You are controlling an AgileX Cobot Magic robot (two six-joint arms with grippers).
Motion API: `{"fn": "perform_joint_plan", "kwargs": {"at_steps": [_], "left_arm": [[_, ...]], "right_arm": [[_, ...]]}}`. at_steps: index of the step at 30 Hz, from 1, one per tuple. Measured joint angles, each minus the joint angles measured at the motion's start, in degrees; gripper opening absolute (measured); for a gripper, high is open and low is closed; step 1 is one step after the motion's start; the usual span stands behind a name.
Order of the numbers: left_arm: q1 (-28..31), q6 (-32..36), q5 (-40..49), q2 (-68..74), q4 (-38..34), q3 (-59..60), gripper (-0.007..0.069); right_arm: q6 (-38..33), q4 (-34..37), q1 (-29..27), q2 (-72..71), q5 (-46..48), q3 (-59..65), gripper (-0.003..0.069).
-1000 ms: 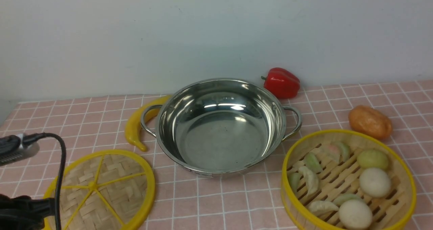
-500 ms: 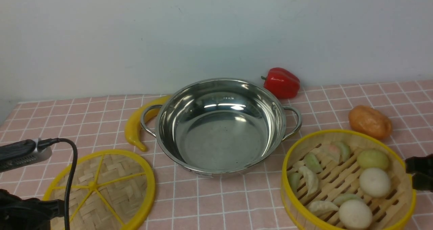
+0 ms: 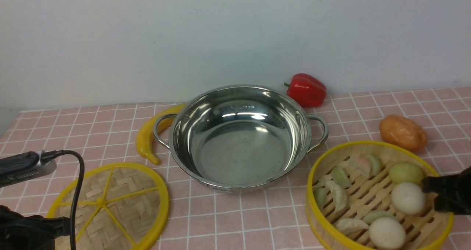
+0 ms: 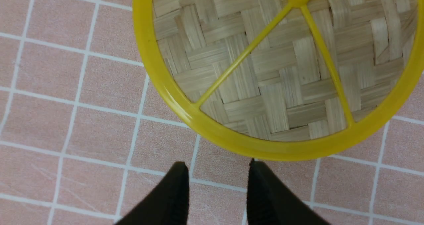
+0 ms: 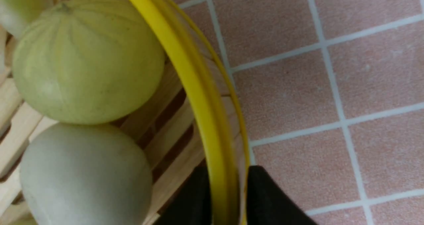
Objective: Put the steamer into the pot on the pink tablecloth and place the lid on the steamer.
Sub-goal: 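Reach for and grasp the rim of the bamboo steamer holding the buns with the right gripper, then place the bamboo steamer basket of food into the steel pot with the right gripper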
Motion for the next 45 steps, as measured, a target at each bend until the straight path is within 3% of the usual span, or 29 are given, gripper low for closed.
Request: {"fn": "perform_joint_plan", "kwargs": {"at_steps": [2,7,12,17,22,28,34,39,45], "left_arm": [[0.0,0.0,0.0,0.0,0.0,0.0,0.0243],[0.0,0.3,0.0,0.0,0.0,0.0,0.0243],[0.0,1.2,0.0,0.0,0.0,0.0,0.0243],[0.0,1.3,0.0,0.0,0.0,0.0,0.0243],[0.0,1.5,0.0,0.0,0.0,0.0,0.0243],[0.0,1.5,0.0,0.0,0.0,0.0,0.0243],[0.0,1.6,0.0,0.0,0.0,0.0,0.0243],[0.0,1.7,0.0,0.0,0.0,0.0,0.0243],[0.0,2.0,0.0,0.0,0.0,0.0,0.0243]], "right_arm": [[-0.4,-1.2,0.0,0.0,1.2,-0.4,0.0080],[-1.1,-4.9,0.0,-1.0,10.3,-3.1,0.0076],[-1.6,-8.4,0.0,-6.8,26.4,-10.8,0.0076],[-2.6,-7.2,0.0,-10.9,35.7,-20.9,0.0076],[-4.7,-4.4,2.1,-10.3,38.6,-30.5,0.0076],[-3.5,-1.1,11.3,0.6,37.6,-46.4,0.0076],[-0.9,-0.5,20.7,21.5,37.1,-66.2,0.0076],[0.6,-2.4,24.4,34.5,39.9,-79.5,0.0076],[2.1,-4.9,24.8,44.7,40.6,-90.8,0.0076]]}}
